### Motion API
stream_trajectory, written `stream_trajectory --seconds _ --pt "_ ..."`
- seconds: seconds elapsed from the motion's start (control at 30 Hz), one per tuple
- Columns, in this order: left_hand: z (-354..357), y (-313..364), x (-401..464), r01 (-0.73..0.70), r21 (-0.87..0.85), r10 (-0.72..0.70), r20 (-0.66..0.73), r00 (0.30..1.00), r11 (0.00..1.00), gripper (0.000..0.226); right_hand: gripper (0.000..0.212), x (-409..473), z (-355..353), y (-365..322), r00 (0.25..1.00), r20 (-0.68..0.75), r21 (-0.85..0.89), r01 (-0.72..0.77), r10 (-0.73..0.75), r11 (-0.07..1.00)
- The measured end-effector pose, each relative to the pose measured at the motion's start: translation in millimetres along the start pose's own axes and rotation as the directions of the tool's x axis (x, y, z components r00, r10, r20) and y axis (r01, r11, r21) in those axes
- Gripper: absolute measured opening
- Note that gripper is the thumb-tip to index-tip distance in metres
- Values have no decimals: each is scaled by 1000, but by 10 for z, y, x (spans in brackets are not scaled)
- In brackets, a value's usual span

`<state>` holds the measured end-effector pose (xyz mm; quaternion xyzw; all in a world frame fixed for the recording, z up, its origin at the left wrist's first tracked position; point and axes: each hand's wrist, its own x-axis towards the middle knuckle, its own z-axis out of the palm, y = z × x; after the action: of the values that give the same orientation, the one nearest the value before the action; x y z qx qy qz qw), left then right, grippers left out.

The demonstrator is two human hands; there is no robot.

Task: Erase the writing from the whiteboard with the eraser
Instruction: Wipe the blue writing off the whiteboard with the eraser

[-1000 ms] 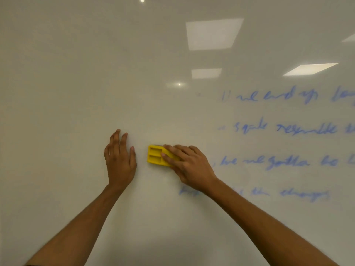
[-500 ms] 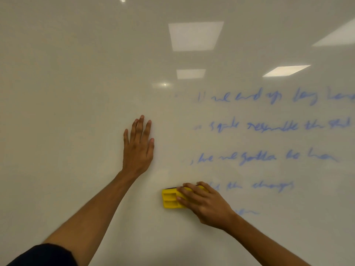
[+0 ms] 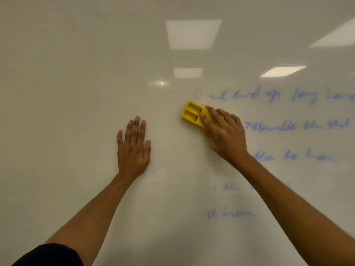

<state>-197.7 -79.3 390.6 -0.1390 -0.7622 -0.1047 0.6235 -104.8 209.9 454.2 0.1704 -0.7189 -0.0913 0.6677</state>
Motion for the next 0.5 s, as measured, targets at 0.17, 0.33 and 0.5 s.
stream_trajectory --seconds 0.17,0.33,0.5 --pt "12 -11 -10 -11 -15 11 -29 1000 1000 63 43 128 34 -150 999 6 87 -41 40 995" --pt "24 -20 -21 -21 -40 19 -45 999 999 65 44 -393 66 -342 986 56 144 148 -158 978" --pt "19 -31 -26 -17 -47 15 -43 999 999 65 46 -1051 32 -382 875 211 236 387 -436 891"
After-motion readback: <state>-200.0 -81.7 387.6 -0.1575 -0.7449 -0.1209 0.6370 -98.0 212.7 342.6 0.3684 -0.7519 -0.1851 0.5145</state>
